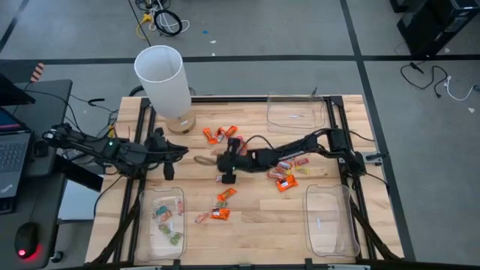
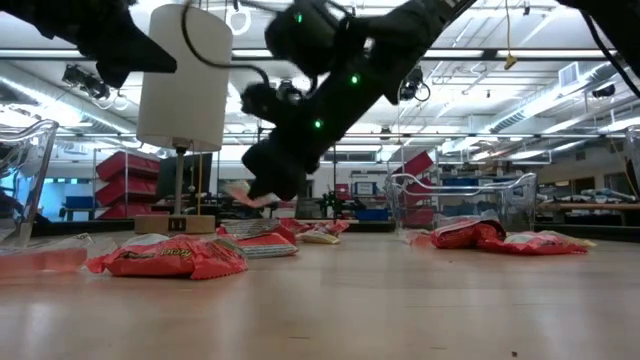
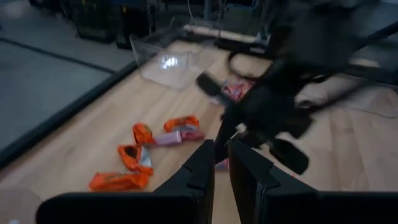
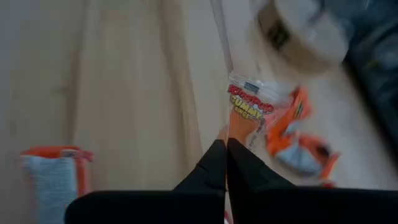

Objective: Sort candy
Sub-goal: Put the orange gummy into the bottom left transparent bin

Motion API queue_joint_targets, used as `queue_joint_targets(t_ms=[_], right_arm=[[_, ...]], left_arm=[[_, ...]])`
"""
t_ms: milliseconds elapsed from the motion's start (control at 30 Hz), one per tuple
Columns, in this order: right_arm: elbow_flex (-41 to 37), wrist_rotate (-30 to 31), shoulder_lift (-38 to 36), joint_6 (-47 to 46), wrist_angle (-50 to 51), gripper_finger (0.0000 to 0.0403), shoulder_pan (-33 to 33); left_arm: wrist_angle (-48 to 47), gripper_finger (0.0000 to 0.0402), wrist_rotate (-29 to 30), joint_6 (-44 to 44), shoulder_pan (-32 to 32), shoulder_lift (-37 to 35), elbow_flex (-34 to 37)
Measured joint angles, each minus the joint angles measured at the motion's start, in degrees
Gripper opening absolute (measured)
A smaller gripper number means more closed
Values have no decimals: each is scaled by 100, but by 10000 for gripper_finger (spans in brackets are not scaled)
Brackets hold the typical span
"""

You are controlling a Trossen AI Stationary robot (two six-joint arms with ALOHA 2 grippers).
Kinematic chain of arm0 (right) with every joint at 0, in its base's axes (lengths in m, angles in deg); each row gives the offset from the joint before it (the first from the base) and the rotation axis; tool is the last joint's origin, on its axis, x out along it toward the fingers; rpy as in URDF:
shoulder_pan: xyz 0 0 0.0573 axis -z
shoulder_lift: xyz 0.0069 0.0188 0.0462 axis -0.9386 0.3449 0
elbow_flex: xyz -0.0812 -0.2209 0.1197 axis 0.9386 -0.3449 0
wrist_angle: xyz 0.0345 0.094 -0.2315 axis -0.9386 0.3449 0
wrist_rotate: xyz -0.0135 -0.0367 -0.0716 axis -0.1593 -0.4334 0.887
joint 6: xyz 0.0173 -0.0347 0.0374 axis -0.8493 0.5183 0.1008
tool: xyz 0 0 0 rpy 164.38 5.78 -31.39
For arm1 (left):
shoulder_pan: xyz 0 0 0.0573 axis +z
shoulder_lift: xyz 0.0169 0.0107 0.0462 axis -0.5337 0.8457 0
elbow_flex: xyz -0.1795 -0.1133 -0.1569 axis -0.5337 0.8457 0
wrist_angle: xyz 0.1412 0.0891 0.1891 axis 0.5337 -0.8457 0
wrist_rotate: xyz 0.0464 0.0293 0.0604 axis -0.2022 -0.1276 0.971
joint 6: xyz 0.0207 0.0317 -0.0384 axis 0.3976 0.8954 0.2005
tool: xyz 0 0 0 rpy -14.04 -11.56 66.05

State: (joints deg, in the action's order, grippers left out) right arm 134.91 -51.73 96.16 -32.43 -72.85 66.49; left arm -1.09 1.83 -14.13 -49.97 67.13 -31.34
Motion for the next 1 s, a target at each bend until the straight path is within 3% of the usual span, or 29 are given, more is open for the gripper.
queue_joint_targets(t_ms=[233, 400, 600, 1000], right_arm=[[0, 1649, 0, 1771, -1154, 0, -646], [0, 1980, -2, 3008, -1990, 0, -940], [0, 2379, -4, 4044, -2385, 0, -1088], [2, 2531, -4, 4665, -2414, 0, -1166]], left_arm=[[6, 66, -267, -534, 0, 705, 0], [346, 98, -895, -510, -2, 1157, 0], [564, 141, -927, -363, -2, 1478, 0], [959, 163, -768, -77, 0, 1552, 0]])
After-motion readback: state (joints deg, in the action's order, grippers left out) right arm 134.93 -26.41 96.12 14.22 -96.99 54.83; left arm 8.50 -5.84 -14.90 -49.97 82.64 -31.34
